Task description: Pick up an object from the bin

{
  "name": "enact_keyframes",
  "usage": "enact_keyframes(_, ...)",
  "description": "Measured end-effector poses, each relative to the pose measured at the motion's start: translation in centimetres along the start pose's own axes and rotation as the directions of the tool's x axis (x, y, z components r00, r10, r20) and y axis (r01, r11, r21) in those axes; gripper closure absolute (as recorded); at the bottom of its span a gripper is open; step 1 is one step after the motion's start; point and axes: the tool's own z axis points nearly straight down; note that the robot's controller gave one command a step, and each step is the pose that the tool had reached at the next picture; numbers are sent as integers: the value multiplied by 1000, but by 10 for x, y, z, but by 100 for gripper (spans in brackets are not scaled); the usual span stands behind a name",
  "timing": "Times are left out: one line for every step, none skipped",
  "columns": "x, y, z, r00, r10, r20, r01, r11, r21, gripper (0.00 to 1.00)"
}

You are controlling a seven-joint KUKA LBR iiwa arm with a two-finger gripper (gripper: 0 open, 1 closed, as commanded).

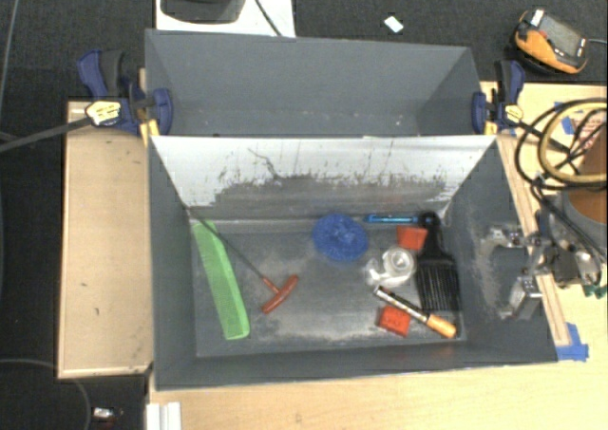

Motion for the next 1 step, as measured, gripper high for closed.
enact_keyframes(-2,1,-3,1000,-5,8,5,1000,2,0)
